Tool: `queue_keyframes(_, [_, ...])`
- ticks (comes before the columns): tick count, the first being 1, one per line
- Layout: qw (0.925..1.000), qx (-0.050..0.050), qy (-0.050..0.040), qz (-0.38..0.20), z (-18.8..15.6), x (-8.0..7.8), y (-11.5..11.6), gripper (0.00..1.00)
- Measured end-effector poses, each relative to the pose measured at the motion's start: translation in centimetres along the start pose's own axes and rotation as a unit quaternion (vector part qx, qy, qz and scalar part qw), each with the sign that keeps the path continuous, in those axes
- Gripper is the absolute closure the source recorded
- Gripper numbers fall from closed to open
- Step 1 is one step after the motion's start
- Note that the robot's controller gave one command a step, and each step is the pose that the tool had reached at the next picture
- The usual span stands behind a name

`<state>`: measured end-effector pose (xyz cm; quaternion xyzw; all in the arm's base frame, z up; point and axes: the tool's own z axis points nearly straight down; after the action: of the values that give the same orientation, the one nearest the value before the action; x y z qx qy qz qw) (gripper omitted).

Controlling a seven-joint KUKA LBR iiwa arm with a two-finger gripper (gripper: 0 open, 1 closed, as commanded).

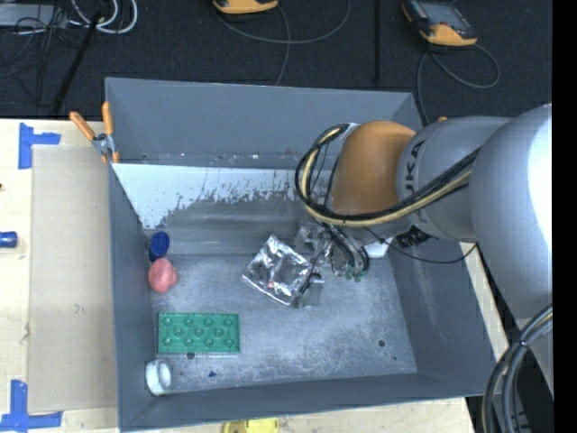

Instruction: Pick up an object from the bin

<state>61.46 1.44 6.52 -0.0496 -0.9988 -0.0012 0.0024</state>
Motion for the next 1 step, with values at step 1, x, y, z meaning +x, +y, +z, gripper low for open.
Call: queue_keyframes(1, [0.9977, 0.001, -0.0020, -0.068, -3.50, 1.75, 2.67, 0.00])
